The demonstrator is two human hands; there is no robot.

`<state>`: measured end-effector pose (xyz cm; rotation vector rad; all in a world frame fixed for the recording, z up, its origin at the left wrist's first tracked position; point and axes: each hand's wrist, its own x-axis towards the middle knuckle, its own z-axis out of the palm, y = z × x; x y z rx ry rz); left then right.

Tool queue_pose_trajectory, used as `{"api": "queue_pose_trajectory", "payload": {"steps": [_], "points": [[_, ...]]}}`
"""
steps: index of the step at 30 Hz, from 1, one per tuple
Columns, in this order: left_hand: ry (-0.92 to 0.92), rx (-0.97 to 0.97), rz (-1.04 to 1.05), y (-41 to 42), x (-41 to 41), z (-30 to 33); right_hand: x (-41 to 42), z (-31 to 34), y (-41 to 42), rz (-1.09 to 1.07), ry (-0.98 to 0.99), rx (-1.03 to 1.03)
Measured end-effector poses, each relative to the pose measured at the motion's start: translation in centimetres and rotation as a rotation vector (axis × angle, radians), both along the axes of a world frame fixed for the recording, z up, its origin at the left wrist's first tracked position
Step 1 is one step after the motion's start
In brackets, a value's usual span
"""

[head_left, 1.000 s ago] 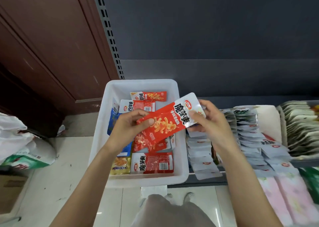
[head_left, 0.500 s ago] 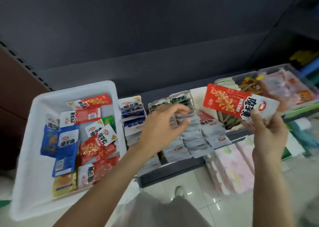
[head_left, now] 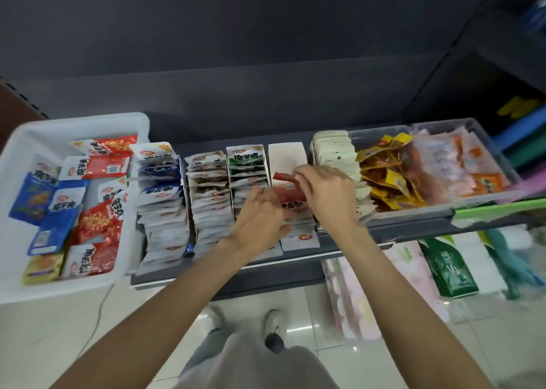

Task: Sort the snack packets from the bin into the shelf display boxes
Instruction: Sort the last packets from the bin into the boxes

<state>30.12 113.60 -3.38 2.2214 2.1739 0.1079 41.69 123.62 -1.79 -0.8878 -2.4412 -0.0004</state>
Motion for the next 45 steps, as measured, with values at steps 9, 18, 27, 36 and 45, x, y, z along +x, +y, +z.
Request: {"api": "queue_pose_trajectory", "payload": {"steps": [9,18,27,36,45], "points": [[-0.065,0.144,-0.138,-0.9,-1.0,-1.1,-0.4,0.8,0.0,0.253,-0.759,-0.020],[-0.534,0.613,0.386,-8.8,-3.9,2.1,-0.9,3.9,-3.7,0.414,-0.140,-0.352],[-0.695,0.879,1.100,-22.0,-15.3,2.6,-13.1,3.3,-13.8,0.667,-0.103,-0.536],[-0.537,0.174,0.883,-23.1,-31.4,-3.6,-31.3,-2.3,-18.5,0.427,-0.637,-0.323],[-0.475,-0.158,0.663,-20.9,-35.2,-7.2,-36.5,-6.7,-17.8,-0.041,-0.725,-0.515]]}}
